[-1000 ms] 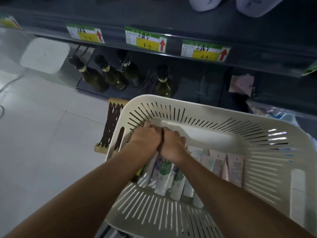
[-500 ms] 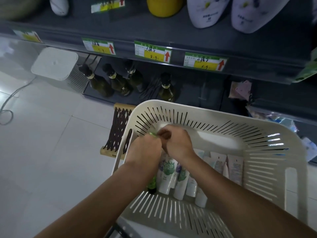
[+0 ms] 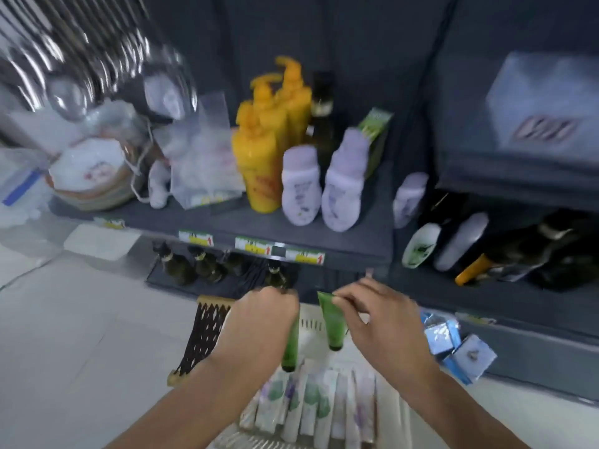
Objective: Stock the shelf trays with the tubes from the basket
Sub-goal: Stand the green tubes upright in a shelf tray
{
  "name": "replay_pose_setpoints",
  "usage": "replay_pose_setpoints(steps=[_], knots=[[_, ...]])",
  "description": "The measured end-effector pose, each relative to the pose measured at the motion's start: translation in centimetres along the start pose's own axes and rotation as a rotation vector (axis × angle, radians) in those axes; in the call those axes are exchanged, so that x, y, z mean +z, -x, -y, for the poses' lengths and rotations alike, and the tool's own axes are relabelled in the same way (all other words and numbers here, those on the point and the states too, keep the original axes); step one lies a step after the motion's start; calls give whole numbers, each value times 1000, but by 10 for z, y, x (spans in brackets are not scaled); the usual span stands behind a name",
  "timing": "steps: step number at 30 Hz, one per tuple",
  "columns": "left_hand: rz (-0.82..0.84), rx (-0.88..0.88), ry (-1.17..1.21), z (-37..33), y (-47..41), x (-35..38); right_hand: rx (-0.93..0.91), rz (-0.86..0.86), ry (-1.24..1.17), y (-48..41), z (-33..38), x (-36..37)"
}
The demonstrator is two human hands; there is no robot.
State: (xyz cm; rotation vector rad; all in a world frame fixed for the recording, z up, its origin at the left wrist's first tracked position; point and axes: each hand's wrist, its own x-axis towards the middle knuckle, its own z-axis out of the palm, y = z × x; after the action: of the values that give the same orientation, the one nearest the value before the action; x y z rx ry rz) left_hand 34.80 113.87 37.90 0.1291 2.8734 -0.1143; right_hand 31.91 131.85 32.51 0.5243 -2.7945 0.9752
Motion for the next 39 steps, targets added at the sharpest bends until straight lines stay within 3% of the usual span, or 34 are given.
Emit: replay_pose_setpoints(steps=[2, 13, 19, 27, 34, 39], knots=[[-158, 91, 23, -10, -1, -43, -24, -83, 39, -6, 8, -58], [-562, 520, -4, -129, -23, -215, -38, -314, 161, 0, 7, -333], [-624, 664, 8, -242, -42, -285, -16, -423, 176, 22, -55, -450], [-747, 809, 194, -433, -77, -343, 34, -494, 209, 62, -180, -596], [-645, 850, 316, -592, -98, -384, 160, -480, 228, 89, -265, -702], [-689, 834, 315, -673, -114, -413, 190, -480, 225, 94, -314, -746]])
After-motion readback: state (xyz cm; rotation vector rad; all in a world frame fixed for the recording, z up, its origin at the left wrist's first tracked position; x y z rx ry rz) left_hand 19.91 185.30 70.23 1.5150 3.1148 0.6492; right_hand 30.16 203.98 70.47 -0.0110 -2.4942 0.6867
